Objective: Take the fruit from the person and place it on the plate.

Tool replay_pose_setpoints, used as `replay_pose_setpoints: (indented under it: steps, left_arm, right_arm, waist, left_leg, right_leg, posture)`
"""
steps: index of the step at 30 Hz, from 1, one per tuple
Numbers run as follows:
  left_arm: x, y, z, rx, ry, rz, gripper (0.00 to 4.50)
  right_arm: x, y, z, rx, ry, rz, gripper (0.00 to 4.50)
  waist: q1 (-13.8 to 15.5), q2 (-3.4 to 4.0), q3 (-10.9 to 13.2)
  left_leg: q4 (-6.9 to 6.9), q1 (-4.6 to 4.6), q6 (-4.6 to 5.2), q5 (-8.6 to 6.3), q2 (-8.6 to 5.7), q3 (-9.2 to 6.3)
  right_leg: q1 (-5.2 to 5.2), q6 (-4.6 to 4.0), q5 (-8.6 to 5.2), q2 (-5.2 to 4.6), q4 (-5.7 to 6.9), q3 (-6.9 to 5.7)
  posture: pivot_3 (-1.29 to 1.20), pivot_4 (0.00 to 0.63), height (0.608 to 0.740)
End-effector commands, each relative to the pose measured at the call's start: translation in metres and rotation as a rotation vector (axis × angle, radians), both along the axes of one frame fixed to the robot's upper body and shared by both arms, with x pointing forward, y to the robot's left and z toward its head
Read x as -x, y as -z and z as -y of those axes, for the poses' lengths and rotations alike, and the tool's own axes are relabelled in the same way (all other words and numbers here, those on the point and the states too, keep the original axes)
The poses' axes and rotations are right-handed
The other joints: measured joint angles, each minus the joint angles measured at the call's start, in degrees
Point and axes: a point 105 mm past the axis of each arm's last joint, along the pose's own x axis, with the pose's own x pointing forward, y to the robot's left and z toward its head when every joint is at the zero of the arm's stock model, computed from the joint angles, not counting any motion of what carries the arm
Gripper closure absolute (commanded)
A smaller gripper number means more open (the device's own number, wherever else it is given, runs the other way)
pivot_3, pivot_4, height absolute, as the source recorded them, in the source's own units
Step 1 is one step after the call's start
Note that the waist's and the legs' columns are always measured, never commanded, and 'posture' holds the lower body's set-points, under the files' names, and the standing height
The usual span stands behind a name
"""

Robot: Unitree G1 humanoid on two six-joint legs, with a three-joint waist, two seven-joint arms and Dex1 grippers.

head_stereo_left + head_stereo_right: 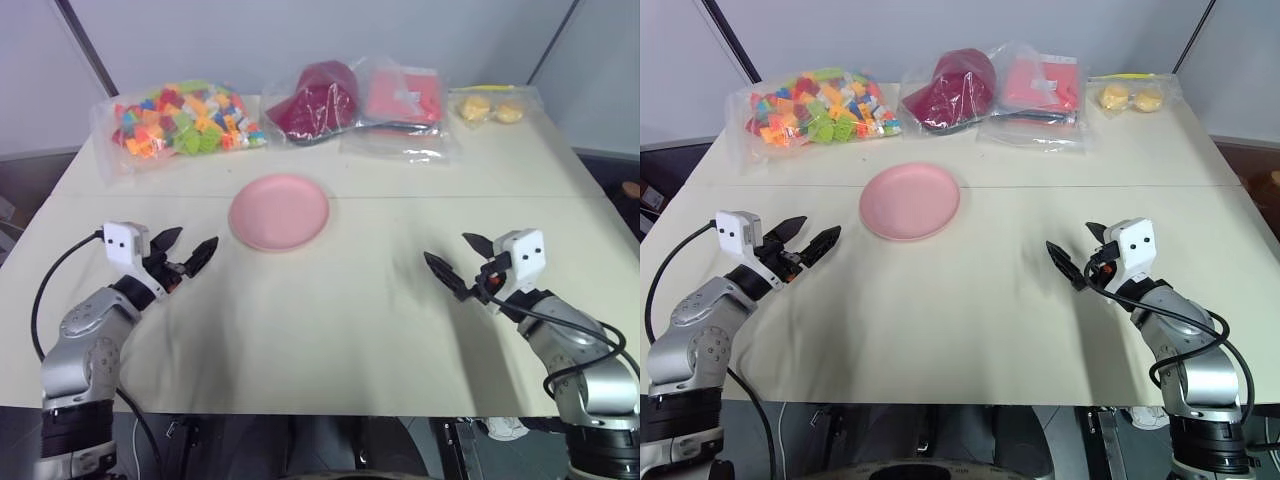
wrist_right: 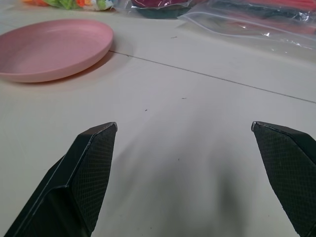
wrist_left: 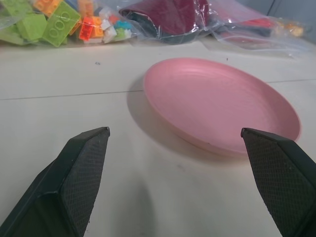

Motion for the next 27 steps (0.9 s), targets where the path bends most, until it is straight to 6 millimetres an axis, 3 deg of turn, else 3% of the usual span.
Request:
replay_pose_setpoints:
  steps: [1,27]
  left_arm:
    - [0.0011,-0.0147,-0.0009,-0.040,0.004,0.066,0.05]
    - [-0.0001,-0.0169,-0.0014,-0.025,0.012,0.072,0.05]
  right_arm:
    - [0.0021,-0.0123,-0.0027,0.008,-0.012,0.051,0.00]
    - [0.0018,-0.0096,-0.0026,0.002,-0.010,0.046,0.00]
  waist:
    - [0.01,0.00,0.00]
    - [0.00,0.00,0.00]
  left_leg:
    - [0.00,0.00,0.00,0.00,0.00,0.00]
    - [0.00,0.00,0.00,0.00,0.00,0.00]
  right_leg:
    - [0.00,0.00,0.00,0.00,0.00,0.00]
    - [0.00,0.00,0.00,0.00,0.00,0.00]
  posture:
    - [0.00,0.150,0.740]
    - [0.00,0.150,0.740]
